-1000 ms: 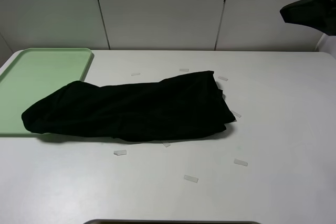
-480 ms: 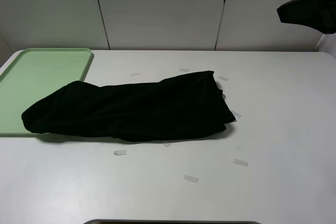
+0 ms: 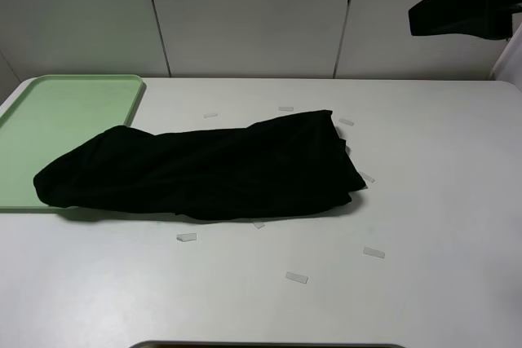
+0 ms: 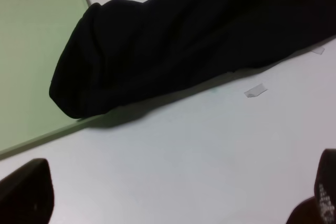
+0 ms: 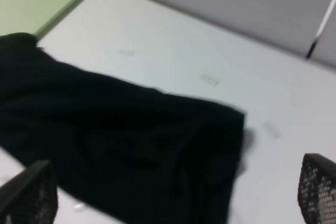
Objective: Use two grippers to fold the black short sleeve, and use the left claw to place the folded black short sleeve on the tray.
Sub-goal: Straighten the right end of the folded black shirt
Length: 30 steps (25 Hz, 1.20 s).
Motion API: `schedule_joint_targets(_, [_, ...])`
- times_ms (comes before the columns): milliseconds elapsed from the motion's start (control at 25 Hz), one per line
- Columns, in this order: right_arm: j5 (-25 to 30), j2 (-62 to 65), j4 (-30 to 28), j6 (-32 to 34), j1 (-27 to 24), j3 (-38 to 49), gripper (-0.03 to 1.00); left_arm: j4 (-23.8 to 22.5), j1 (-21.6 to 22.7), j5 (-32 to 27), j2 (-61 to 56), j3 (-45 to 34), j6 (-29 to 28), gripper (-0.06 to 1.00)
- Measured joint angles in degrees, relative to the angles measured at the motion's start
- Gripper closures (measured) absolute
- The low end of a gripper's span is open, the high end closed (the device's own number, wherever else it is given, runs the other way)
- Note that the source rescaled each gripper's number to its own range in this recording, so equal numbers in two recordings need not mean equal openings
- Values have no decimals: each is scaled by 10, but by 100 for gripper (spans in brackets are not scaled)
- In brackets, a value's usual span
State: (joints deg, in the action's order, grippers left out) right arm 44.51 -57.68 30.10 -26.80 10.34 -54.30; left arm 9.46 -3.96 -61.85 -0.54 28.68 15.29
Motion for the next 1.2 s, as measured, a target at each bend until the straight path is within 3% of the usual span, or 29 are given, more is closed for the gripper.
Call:
schedule_joint_targets(200, [59, -62, 13, 38, 0, 0, -3, 0, 0, 1, 0, 0, 0, -6])
schedule_joint_targets(400, [73, -150, 43, 26, 0, 0, -3, 0, 0, 1, 0, 0, 0, -6])
schedule_joint_targets(680, [-7, -293, 93, -89, 52, 0, -3, 0, 0, 1, 0, 0, 0, -6])
schedule_joint_targets(800, [-30, -362, 115, -124, 52, -18, -3, -1, 0, 1, 0, 0, 0, -6])
schedule_joint_targets(1200, [-30, -559, 103, -127, 47, -157, -3, -2, 0, 1, 0, 0, 0, -6])
